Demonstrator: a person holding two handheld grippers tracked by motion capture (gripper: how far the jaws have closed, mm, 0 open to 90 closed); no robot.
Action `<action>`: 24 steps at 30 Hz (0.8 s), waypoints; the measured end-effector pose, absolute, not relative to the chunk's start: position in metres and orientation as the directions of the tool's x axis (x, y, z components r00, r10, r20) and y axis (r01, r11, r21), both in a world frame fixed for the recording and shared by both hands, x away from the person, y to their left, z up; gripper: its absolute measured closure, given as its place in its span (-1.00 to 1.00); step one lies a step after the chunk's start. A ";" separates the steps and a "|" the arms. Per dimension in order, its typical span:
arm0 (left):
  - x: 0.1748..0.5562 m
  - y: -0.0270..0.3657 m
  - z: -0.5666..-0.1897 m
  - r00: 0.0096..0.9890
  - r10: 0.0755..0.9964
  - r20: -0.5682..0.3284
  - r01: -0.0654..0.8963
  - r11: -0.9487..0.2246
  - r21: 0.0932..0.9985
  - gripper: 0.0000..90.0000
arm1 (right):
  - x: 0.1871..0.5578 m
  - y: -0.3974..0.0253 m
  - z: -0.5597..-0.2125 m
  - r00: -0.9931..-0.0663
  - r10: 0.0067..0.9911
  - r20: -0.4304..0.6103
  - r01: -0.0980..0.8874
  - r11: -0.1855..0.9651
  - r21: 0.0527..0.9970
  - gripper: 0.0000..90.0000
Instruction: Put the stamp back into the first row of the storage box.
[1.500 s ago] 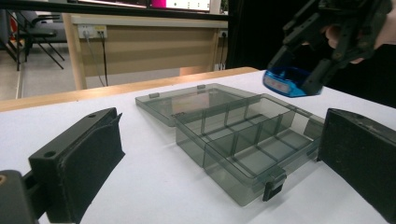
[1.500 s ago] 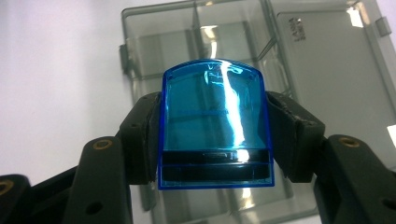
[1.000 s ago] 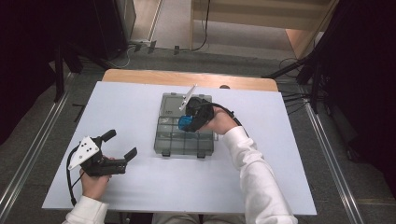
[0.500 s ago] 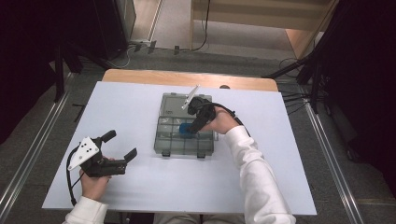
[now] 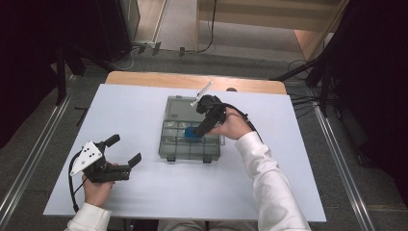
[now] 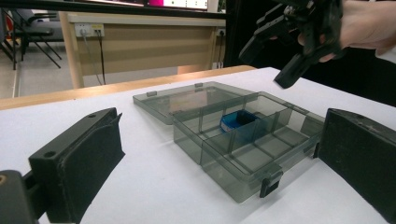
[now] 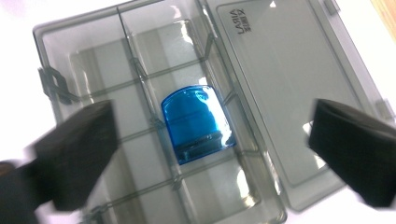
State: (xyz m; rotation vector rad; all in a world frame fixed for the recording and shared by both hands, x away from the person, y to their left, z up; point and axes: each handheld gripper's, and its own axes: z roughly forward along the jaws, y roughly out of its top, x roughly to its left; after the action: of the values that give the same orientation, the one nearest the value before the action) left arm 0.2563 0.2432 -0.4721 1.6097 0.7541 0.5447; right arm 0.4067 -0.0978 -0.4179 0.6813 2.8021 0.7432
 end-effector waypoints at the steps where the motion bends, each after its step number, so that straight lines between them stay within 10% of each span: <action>1: 0.256 0.243 -0.472 0.678 0.732 -0.062 0.170 -0.074 0.983 -1.00 | 0.405 -0.099 -0.416 -0.875 0.483 -0.037 0.400 0.763 0.508 -1.00; 24: 0.258 0.240 -0.473 0.683 0.726 -0.075 0.179 -0.067 0.982 -1.00 | 0.357 -0.165 -0.403 -0.741 0.671 -0.001 0.535 0.592 0.603 -1.00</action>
State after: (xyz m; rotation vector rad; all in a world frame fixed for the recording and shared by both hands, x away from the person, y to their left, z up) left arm 0.2579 0.2404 -0.4728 1.6086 0.7560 0.5280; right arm 0.3566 -0.1646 -0.4028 0.9987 2.5931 0.8682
